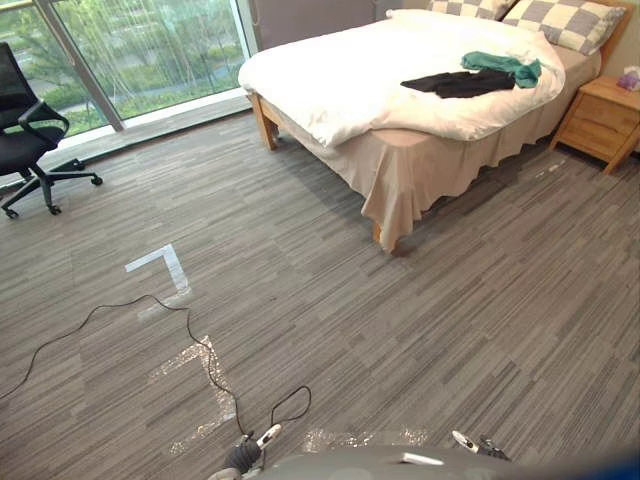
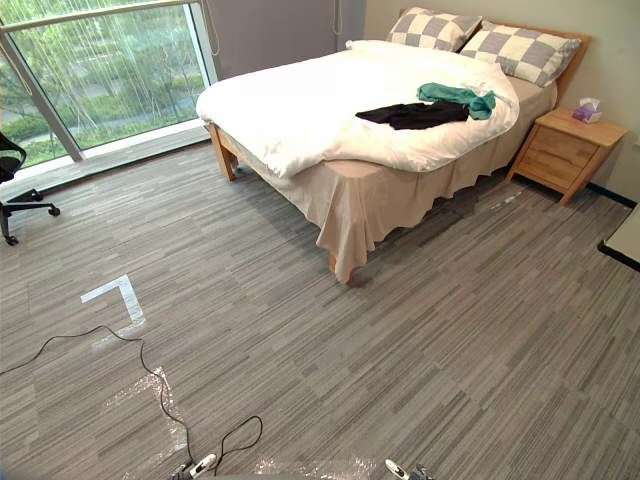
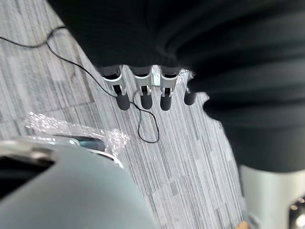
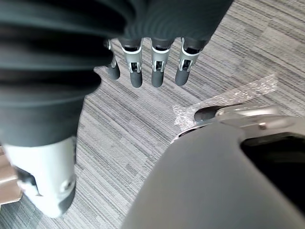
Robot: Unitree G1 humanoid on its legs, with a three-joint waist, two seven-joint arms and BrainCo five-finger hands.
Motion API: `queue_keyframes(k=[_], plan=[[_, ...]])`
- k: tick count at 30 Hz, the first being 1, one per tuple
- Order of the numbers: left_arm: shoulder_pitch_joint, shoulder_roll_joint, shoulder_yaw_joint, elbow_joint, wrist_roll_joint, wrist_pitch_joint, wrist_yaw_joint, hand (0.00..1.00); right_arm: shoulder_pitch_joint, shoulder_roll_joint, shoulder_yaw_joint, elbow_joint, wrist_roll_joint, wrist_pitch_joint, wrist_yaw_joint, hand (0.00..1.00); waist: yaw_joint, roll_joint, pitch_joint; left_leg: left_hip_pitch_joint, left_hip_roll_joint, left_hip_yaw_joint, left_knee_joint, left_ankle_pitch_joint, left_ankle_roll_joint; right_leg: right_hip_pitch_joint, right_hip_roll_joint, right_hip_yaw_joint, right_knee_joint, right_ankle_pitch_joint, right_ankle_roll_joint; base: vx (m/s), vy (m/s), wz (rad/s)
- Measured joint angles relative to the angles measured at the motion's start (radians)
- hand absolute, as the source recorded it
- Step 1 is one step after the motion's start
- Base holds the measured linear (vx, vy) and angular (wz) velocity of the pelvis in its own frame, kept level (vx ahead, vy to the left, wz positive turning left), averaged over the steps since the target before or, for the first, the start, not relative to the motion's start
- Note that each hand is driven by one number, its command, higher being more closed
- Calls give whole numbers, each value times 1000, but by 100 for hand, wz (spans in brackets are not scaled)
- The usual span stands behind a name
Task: Tidy the bed and pick cloth on bed and put in laundry
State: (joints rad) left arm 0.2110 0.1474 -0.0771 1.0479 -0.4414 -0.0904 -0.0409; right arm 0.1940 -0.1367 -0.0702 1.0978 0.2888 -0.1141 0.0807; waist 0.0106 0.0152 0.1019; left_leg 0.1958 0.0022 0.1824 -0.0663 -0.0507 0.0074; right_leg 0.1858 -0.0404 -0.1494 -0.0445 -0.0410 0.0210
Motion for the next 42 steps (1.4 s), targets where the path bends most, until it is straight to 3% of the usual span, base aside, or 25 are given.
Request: queue_keyframes(k=[11,17,20,23,25,26,29,31,34,35,37,39,40,42], plan=[[-4,12,-1,0,23,3,-25,0,-16,16,-25,3,0,0,-1,0,1,-12,17,47,2,10,-20,-17,-40,34,2,-10,-12,-15,43,50,-23,-2],[-7,15,-1,0,44,9,-28,0,-16,23,-40,3,0,1,-5,0,-1,-16,22,51,4,24,-19,-18,-41,31,2,-10,5,-28,56,-9,-36,-4],[-18,18,-2,0,55,9,-39,0,-18,23,-44,1,1,0,-5,0,-7,-19,50,69,7,29,-19,-19,-40,-14,-7,-10,132,-81,52,-60,-24,-7],[-35,24,-10,16,69,6,-44,0,-35,23,-49,-3,4,-4,-8,0,-18,-23,80,72,9,67,-15,-30,-34,-146,-46,-62,387,-133,85,-89,29,-20],[-38,44,-10,17,69,5,-43,0,-38,43,-55,0,13,-3,-16,0,-17,-37,88,70,0,110,6,-43,-23,-145,-80,-151,392,-173,59,-103,26,-56],[-40,57,-10,18,70,7,-41,0,-40,49,-56,1,22,-3,-17,0,-15,-58,97,70,-4,128,27,-63,-24,-132,-83,-173,355,-187,8,-84,-38,-60],[-50,58,-22,36,83,20,-40,0,-33,59,-63,0,56,-2,-22,0,-27,-48,101,78,34,169,36,-64,-25,-91,-23,-164,231,-116,-10,2,-44,-45],[-59,52,-22,36,114,23,-40,0,-31,52,-68,1,68,-2,-21,0,-25,-34,114,94,54,209,32,-64,-32,-67,8,-157,165,-64,-5,55,-24,-49],[-58,40,-19,41,139,21,-41,0,-37,39,-68,2,66,-1,-14,0,-22,-12,125,113,75,271,38,-73,-45,-74,12,-201,174,-62,19,7,-22,-61],[-58,37,-18,41,141,21,-44,0,-37,38,-73,0,51,-1,-13,0,-22,-4,132,124,85,300,43,-81,-52,-86,1,-262,209,-89,49,16,-67,-66],[-52,37,2,41,153,21,-51,0,-37,43,-75,-1,38,-1,-16,0,-18,-12,128,136,106,334,78,-106,-77,-84,5,-318,221,-96,23,51,-113,-60],[-53,35,2,41,161,22,-63,0,-38,40,-75,-4,40,-2,-13,0,-24,-9,126,129,150,357,167,-159,-99,-69,34,-308,216,-115,-26,121,-212,-40],[-53,33,2,41,160,22,-63,0,-38,37,-73,-4,40,-2,-12,0,-25,-7,124,120,164,360,201,-176,-104,-68,41,-302,216,-123,-34,126,-232,-30],[-54,29,3,40,159,21,-67,0,-39,33,-73,-5,32,-2,-10,0,-29,-4,123,42,227,351,405,-226,-114,-70,57,-289,213,-151,-70,89,-193,-28]])
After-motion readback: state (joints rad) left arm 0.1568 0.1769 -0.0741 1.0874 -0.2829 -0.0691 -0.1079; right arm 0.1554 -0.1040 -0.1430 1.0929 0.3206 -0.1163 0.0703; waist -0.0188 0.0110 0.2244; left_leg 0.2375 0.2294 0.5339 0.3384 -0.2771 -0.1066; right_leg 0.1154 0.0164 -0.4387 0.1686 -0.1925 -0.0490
